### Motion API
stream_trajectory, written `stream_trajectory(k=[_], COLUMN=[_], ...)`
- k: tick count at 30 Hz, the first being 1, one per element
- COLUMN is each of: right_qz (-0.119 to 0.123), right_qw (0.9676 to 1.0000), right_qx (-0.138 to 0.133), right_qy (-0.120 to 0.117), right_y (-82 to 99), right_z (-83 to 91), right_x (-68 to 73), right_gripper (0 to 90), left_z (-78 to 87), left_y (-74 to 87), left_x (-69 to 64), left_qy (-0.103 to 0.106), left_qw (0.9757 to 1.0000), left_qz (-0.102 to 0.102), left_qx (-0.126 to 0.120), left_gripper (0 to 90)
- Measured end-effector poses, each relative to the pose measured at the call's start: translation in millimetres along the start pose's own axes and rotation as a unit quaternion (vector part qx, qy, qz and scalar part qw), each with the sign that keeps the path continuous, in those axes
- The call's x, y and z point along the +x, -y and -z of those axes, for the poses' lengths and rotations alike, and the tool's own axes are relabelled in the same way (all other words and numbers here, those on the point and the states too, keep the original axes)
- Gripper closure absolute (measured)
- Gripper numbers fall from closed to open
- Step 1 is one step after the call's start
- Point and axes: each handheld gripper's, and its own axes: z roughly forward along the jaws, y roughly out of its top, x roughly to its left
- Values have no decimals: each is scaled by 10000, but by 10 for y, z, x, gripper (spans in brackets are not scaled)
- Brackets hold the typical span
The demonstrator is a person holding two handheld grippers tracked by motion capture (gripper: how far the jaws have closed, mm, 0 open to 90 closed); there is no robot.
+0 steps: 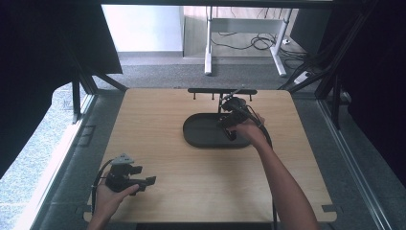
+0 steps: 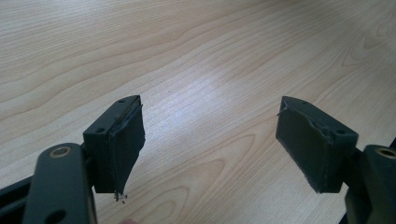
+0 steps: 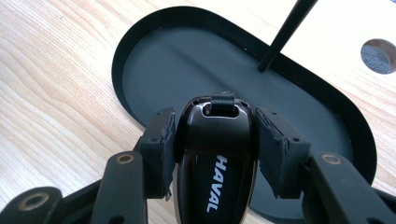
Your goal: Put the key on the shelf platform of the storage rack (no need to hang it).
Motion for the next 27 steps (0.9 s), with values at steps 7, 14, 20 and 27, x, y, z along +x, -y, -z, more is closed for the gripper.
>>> stream_trajectory(k=[7,14,20,27], right_qz=[-12,-91,-159,-202], right_qw=[10000,9999,9998,9997], right_qx=[12,29,48,87], right_qy=[10,40,77,109], right_y=[-17,-31,-47,-62], right_z=[-59,-113,-178,-254], right_x=[-23,-64,-94,-126], right_gripper=[506,506,506,506], left_z=[-3,-1,0,0], left_y=[0,1,1,2], left_x=[1,4,5,9], left_qy=[2,-3,-13,-3], left_qw=[10000,10000,10000,10000], left_qz=[-3,3,12,20], left_qx=[17,8,9,13], left_gripper=[239,239,238,238])
